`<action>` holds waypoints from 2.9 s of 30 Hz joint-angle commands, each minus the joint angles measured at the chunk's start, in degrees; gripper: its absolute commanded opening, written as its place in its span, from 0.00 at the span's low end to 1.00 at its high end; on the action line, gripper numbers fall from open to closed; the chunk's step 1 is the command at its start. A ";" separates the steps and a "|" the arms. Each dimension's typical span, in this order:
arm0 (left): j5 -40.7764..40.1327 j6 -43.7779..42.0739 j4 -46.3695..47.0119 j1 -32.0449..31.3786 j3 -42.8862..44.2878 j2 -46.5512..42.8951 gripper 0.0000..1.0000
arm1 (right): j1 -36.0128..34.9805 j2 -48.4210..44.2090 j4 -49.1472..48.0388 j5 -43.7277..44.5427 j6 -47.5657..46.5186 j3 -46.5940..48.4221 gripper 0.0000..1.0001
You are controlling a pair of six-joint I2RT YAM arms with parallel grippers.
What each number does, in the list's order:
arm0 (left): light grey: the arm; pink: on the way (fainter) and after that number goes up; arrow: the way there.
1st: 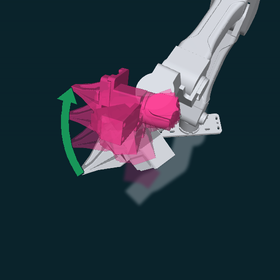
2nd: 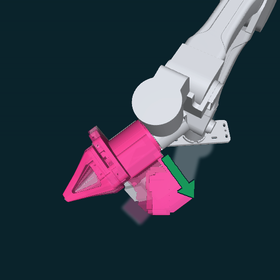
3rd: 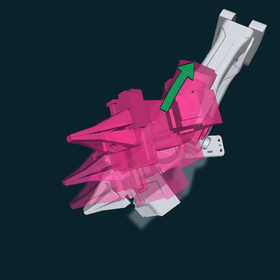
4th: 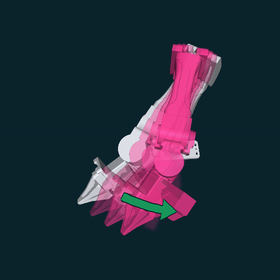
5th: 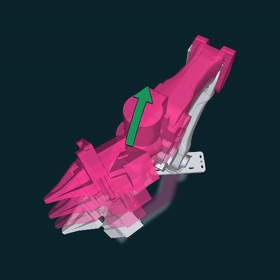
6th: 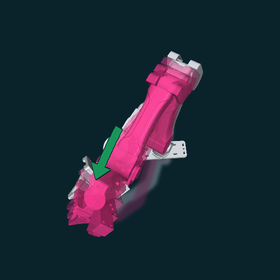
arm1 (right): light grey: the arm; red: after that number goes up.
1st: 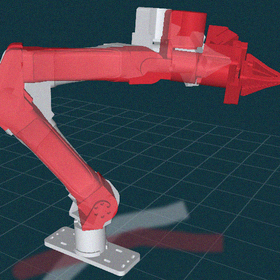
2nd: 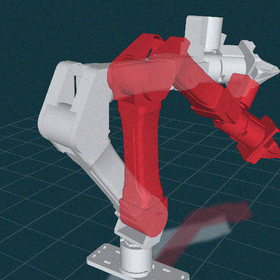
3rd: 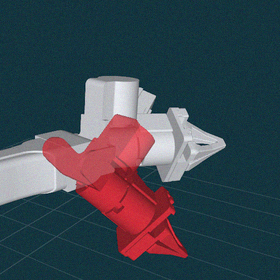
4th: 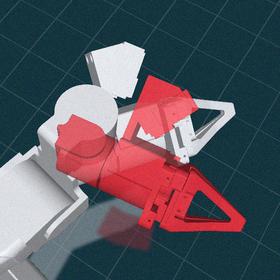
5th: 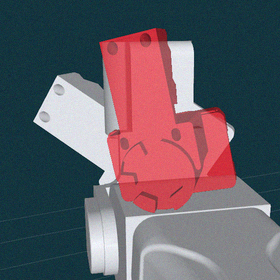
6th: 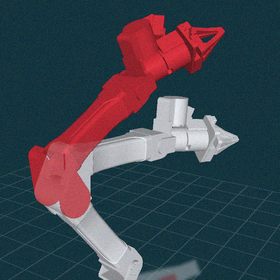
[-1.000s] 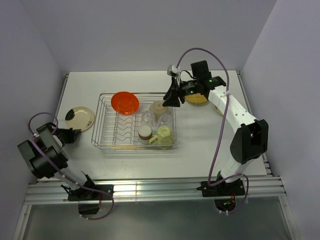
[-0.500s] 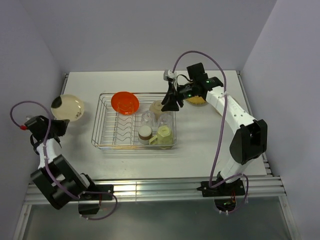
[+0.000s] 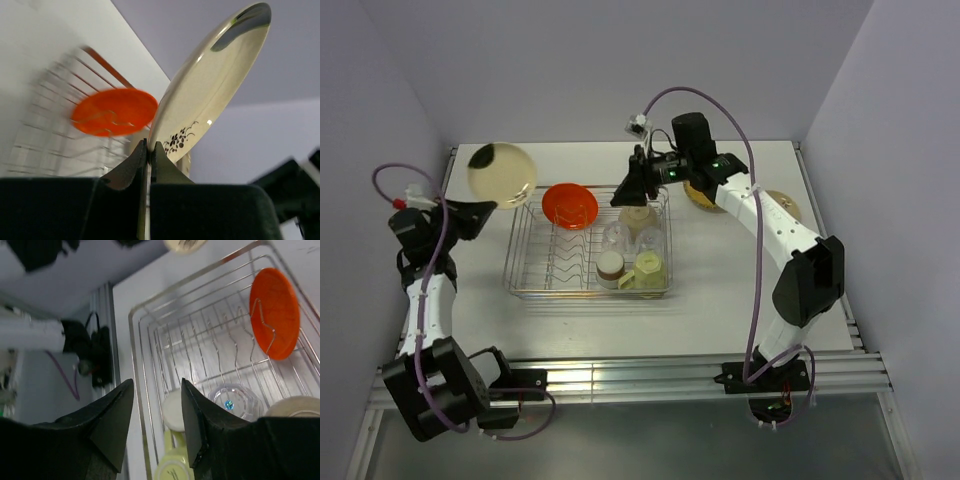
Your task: Load the mixed dishes into the dish rack
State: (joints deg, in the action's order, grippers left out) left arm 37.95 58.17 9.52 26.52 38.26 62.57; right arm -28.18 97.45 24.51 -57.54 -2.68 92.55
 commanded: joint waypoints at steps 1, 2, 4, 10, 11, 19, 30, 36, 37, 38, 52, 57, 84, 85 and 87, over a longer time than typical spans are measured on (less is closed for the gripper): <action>4.50 5.36 8.58 -7.61 0.15 -2.45 0.00 | -0.82 0.64 -18.85 8.45 28.58 1.67 0.51; 4.24 7.90 11.02 -11.02 -0.72 -2.45 0.00 | -1.34 0.46 -20.19 11.11 31.82 1.14 0.52; 3.53 10.11 12.97 -14.11 -1.43 -1.92 0.00 | -1.87 -0.59 -23.71 16.20 31.86 -1.05 0.57; 0.02 12.58 15.53 -24.93 -2.31 -0.43 0.00 | -2.49 -2.35 -25.22 21.94 30.80 -3.96 0.62; -0.33 12.84 15.97 -26.07 -2.49 0.01 0.00 | -2.58 -2.35 -25.04 22.99 31.41 -4.13 0.63; -1.83 14.07 18.78 -31.27 -3.72 1.42 0.00 | -4.51 -1.12 -20.74 32.75 29.83 -4.22 0.59; -2.62 13.90 18.78 -31.80 -4.95 0.71 0.00 | -5.39 -0.16 -20.56 34.95 29.40 -4.05 0.29; -2.62 13.63 18.70 -31.88 -5.39 0.45 0.13 | -5.57 0.72 -21.08 32.49 29.40 -4.05 0.00; -2.80 13.55 18.78 -31.88 -5.65 0.28 0.19 | -5.57 0.81 -21.17 32.14 29.48 -4.05 0.00; -2.89 13.55 18.70 -31.88 -5.91 -0.16 0.25 | -5.57 1.07 -21.35 31.35 29.31 -3.87 0.00; -24.93 -13.58 -16.62 -31.88 2.43 -13.07 0.85 | -5.74 4.06 -19.33 25.11 3.00 2.72 0.00; -34.34 -18.79 -24.36 -31.88 2.18 -19.93 0.89 | -8.11 7.22 -14.59 24.14 -15.93 6.49 0.00; -41.82 -18.71 -29.29 -31.97 -2.75 -30.05 0.94 | -14.35 19.44 -27.32 38.47 -33.53 14.67 0.00; -41.91 -18.80 -29.38 -31.89 -2.67 -30.05 0.94 | -14.35 19.97 -27.41 38.38 -34.14 14.59 0.00; -41.91 -18.88 -29.38 -31.88 -2.66 -30.05 0.94 | -14.35 20.50 -27.41 38.03 -34.67 14.50 0.00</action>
State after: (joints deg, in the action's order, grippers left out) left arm -2.94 40.91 -20.88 -5.17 35.57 32.84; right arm -42.76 116.22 1.32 -18.94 -35.62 104.09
